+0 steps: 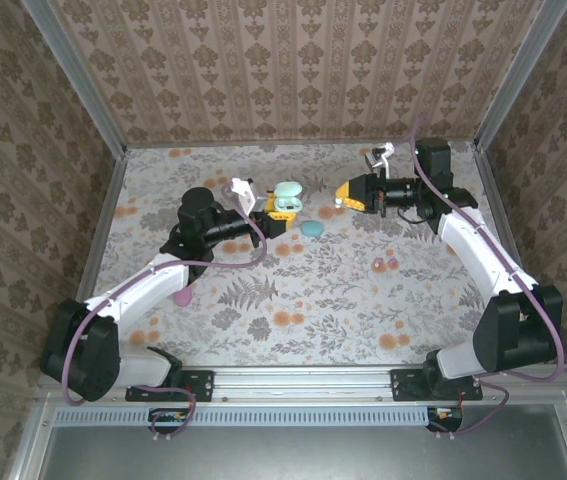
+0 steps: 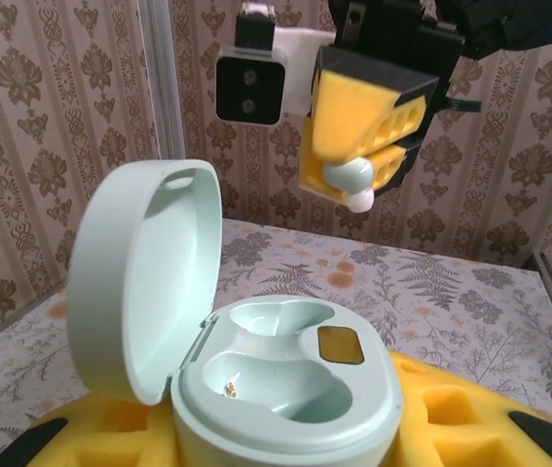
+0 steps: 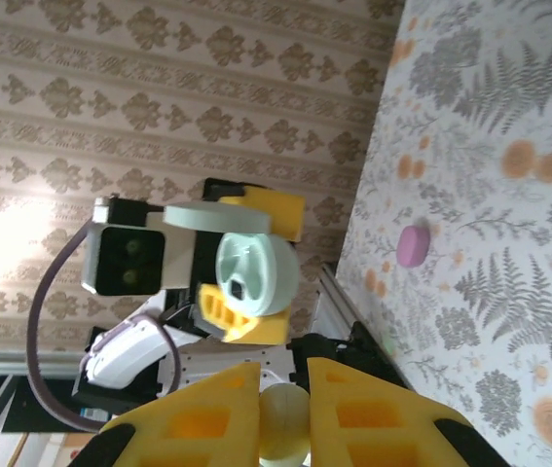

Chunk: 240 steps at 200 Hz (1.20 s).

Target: Insert the wireless bluetooth earbuds into the charging case

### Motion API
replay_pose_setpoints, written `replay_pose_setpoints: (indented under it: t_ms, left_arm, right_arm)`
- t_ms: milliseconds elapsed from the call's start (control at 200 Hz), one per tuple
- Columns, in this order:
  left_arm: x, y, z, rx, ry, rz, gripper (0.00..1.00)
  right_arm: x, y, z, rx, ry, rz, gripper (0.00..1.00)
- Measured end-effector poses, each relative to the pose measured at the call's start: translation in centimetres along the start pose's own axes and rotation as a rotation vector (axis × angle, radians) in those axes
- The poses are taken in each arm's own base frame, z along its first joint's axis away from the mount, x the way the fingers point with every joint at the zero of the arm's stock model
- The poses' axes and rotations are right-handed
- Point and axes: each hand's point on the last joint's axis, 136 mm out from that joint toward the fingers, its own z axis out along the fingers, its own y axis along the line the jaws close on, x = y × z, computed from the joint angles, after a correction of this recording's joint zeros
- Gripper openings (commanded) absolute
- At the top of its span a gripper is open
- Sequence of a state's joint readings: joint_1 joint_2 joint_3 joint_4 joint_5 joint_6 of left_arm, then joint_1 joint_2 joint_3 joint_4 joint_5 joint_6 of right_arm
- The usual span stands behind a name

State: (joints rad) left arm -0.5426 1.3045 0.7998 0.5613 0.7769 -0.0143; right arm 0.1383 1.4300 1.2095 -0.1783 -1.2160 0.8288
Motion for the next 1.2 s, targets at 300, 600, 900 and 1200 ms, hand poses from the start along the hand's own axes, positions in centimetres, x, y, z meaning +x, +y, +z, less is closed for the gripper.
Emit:
replay_pose_setpoints:
  t_ms: [300, 600, 900, 1200]
  left_arm:
    - [0.6, -0.2, 0.8, 0.004, 0.003, 0.017, 0.22]
    - [0.6, 0.4, 1.1, -0.024, -0.016, 0.035, 0.21]
    - [0.8, 0.4, 1.3, -0.027, -0.013, 0.033, 0.21]
    - [0.9, 0.5, 1.3, -0.034, -0.012, 0.031, 0.21]
  right_arm:
    - [0.9, 3.3, 3.4, -0.009, 0.018, -0.115, 0.17]
    - [1.3, 4.1, 5.4, 0.051, -0.041, -0.218, 0.17]
    - [1.0, 5.5, 6.8, 0.063, -0.065, -0.294, 0.17]
    - [1.2, 4.0, 8.2, 0.108, -0.049, -0.285, 0.17]
